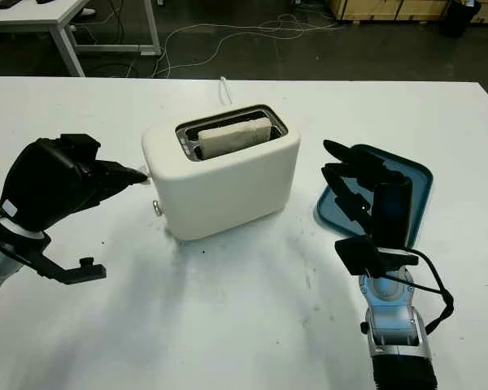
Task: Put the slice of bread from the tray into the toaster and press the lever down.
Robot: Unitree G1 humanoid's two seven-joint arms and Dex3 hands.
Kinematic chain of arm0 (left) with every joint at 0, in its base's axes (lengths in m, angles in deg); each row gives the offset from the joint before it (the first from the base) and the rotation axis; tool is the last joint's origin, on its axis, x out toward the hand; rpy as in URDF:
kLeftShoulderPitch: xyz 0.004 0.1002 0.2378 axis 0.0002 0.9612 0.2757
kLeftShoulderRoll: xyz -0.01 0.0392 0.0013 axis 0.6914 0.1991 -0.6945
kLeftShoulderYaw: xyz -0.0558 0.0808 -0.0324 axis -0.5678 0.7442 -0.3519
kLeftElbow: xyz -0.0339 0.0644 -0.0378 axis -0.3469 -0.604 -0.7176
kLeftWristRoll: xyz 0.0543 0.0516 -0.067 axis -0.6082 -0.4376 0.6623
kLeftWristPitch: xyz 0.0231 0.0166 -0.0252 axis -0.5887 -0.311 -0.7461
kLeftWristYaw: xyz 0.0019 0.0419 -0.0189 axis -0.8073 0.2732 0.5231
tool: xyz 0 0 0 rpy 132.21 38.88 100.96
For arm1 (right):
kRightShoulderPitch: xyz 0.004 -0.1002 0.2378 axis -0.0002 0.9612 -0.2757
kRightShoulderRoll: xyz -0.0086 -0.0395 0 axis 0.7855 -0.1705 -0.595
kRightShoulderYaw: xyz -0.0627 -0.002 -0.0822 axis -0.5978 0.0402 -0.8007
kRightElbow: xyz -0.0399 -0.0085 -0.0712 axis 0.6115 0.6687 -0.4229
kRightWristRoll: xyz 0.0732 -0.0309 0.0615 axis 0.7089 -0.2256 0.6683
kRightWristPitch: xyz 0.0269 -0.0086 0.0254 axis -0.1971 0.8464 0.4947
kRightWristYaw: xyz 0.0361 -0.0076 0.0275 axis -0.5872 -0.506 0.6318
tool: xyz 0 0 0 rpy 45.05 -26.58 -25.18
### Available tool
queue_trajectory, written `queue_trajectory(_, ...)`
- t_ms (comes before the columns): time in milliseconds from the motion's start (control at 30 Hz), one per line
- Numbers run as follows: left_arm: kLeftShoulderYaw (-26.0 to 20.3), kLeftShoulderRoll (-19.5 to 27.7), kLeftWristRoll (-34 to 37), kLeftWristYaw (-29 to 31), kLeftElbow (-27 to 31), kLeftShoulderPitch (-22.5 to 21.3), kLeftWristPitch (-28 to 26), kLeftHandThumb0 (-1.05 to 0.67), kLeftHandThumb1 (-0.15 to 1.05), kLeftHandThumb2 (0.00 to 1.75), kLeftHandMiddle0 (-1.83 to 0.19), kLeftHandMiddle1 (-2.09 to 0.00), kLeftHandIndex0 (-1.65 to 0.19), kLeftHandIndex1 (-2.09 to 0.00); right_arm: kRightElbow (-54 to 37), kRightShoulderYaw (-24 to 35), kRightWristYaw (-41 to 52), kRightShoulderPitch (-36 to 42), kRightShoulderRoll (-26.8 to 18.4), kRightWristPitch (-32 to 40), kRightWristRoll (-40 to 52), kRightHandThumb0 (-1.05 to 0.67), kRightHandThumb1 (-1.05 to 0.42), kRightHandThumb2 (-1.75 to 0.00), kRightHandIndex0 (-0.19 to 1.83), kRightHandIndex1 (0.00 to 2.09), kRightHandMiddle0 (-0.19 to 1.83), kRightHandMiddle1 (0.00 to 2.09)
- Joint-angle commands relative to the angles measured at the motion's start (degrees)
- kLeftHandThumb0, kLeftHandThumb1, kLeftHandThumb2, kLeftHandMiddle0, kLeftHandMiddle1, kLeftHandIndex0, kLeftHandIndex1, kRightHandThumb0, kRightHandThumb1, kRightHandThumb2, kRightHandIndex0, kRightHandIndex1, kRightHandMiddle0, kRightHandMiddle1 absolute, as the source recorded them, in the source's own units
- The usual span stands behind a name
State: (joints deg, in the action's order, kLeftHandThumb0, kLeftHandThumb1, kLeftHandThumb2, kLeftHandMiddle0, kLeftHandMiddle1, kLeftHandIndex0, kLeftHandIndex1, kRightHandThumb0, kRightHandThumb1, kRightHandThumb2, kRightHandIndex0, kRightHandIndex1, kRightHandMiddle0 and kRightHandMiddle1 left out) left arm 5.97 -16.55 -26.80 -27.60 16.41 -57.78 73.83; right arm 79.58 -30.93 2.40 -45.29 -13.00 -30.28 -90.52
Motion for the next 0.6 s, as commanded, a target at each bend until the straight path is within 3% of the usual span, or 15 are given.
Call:
queue_trajectory(0, 0.8, 0.8, 0.2, -0.4, -1.3, -0.8, -0.2, -0.24, 0.92, 0.28, -0.92, -1.74, -1.12, -0.05, 0.3, 0.2, 0.2, 0.4, 0.0, -1.3, 0.3, -0.34, -0.92, -0.15, 1.06, 0.28, 0.97, 0.00)
queue_trajectory(567, 2.2, 0.8, 2.0, 1.3, -3.6, -2.2, -1.1, -0.23, 0.92, 0.32, -0.88, -1.75, -1.07, -0.02, 0.4, 0.2, 0.5, 0.9, 0.7, -1.5, 1.0, -0.37, -0.92, -0.15, 1.10, 0.27, 0.99, 0.00)
